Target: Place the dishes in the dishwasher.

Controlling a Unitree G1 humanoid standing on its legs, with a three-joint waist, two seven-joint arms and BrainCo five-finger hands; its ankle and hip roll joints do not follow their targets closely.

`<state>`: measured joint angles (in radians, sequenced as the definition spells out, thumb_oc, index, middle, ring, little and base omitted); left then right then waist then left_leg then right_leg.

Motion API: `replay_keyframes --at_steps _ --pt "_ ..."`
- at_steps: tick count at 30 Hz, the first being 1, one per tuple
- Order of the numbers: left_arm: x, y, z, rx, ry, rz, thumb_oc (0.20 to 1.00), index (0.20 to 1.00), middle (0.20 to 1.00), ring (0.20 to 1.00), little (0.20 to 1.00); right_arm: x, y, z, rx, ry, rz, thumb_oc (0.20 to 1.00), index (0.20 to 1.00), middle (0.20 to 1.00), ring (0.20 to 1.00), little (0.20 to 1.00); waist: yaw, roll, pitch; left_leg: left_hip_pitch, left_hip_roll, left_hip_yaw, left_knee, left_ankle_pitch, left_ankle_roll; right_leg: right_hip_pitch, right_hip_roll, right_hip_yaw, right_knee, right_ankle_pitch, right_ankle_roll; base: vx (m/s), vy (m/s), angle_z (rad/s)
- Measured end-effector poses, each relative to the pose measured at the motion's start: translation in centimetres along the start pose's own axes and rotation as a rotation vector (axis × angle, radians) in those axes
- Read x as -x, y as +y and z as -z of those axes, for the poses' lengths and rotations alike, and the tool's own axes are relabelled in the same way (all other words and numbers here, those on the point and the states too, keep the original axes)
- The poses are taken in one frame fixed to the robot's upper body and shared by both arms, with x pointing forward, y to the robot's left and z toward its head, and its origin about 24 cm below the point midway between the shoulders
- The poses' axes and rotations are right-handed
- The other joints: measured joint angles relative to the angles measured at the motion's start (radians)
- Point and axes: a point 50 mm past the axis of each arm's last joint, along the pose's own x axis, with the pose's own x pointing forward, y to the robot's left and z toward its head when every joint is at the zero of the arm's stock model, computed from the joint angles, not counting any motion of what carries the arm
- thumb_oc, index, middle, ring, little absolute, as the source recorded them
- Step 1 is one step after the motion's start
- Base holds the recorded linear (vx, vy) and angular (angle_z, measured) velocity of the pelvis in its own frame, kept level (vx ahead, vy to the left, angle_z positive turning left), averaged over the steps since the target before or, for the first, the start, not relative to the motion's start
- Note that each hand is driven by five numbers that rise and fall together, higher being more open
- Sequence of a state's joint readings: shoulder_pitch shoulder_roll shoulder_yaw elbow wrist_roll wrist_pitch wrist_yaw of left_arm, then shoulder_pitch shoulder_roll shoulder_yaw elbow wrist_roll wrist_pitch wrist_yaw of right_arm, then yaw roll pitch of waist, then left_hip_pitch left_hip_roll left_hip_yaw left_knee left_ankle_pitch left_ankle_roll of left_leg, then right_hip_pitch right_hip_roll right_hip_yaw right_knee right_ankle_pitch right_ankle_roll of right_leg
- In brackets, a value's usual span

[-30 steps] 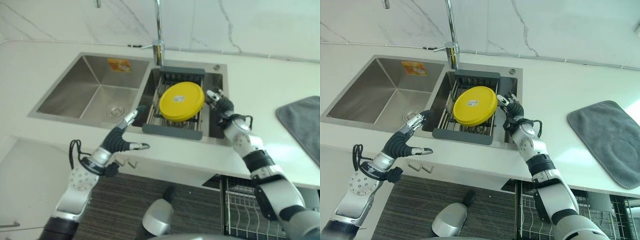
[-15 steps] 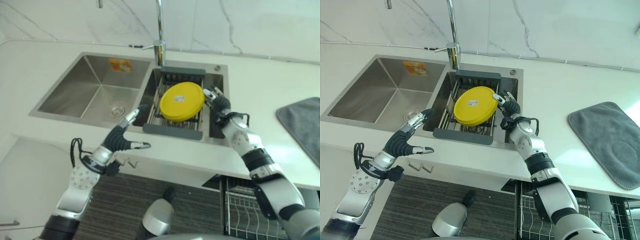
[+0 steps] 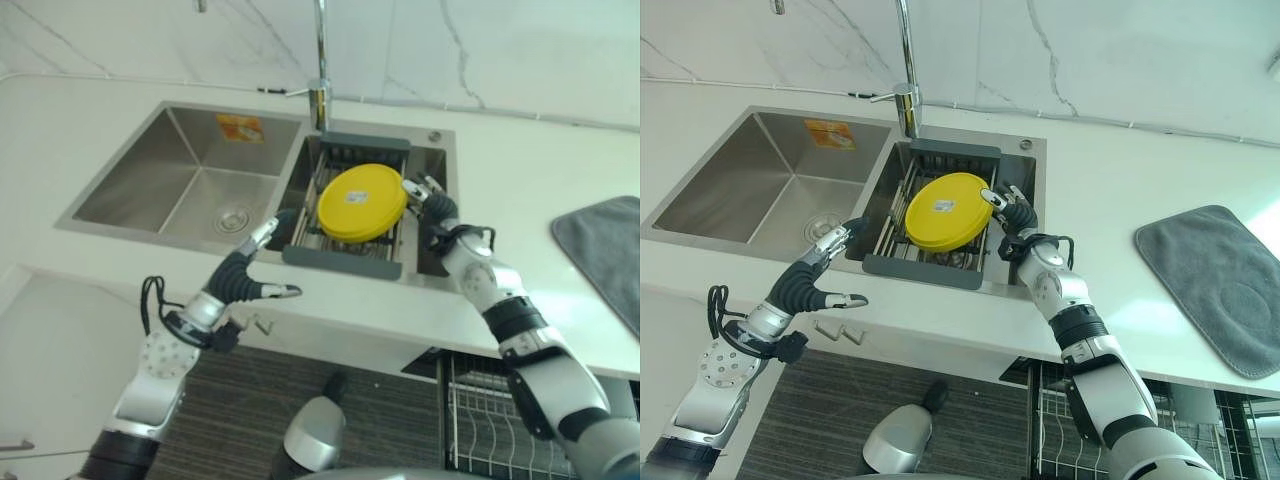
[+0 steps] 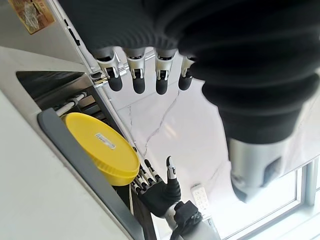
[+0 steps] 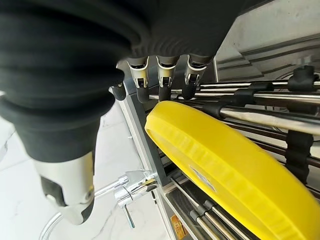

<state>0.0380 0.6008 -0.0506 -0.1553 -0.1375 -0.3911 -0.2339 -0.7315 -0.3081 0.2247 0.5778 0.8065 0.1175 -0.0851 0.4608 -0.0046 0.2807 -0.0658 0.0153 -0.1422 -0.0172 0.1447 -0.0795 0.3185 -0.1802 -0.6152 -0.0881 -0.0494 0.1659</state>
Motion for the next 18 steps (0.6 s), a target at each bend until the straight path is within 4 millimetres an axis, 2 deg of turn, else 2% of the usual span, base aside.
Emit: replay_keyframes --at_steps 18 --pt "0.01 -0.03 0.02 0.000 0.002 0.004 1.000 1.000 1.000 1.000 1.000 0.14 0.50 -0.57 0.053 -0.004 -0.001 1.000 1.000 1.000 1.000 1.000 0.002 -0.009 0.005 0.000 0.000 0.000 0.000 0.000 0.001 0.000 0.000 0.000 0.000 0.000 0.000 0.00 0.000 0.00"
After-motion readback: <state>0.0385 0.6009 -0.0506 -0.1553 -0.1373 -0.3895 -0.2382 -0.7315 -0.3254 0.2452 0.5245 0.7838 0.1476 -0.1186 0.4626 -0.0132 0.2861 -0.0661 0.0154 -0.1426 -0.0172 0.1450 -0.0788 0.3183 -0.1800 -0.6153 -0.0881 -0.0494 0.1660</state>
